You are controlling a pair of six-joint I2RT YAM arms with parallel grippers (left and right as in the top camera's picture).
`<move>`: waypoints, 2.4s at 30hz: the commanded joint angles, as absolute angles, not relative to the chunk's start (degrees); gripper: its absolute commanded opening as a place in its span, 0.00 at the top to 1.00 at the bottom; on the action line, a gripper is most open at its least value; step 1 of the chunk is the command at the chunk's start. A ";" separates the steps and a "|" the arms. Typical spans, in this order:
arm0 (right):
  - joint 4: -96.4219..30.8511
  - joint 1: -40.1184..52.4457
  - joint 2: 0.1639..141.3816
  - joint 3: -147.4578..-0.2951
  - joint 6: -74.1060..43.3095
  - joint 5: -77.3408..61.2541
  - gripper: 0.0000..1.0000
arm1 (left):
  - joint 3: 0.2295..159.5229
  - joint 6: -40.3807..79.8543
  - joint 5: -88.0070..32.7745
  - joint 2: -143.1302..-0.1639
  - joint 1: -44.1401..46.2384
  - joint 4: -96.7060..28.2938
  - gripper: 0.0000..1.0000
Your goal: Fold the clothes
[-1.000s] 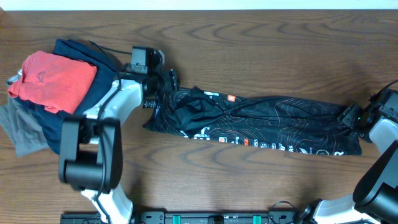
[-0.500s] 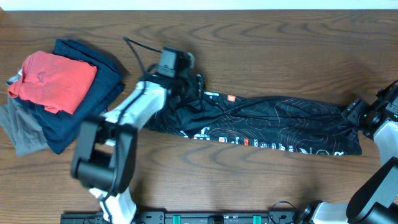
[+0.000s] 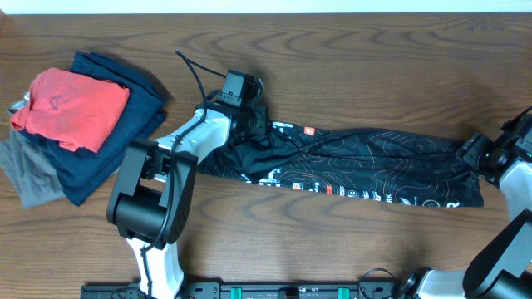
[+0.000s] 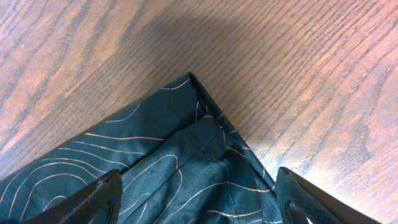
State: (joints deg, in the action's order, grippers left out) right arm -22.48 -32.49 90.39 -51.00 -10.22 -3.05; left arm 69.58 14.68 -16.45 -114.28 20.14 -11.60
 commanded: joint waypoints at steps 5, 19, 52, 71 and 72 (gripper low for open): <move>-22.72 -31.90 89.69 -52.12 -10.24 -3.27 0.23 | 69.63 14.26 -16.25 -114.21 20.08 -11.49 0.91; -22.72 -31.79 89.76 -52.03 -10.24 -3.27 0.22 | 69.63 15.53 -31.55 -106.83 23.88 -12.80 0.94; -29.34 -33.98 90.04 -52.01 4.73 1.67 0.13 | 69.67 14.66 -20.91 -104.36 33.89 -10.74 0.45; -28.23 -35.18 101.97 -52.01 11.00 -1.76 0.20 | 69.67 14.66 -19.42 -89.08 19.44 -34.70 0.40; -28.18 -35.18 102.28 -52.01 11.00 -2.76 0.24 | 69.65 14.68 -18.65 -89.10 19.44 -34.96 0.40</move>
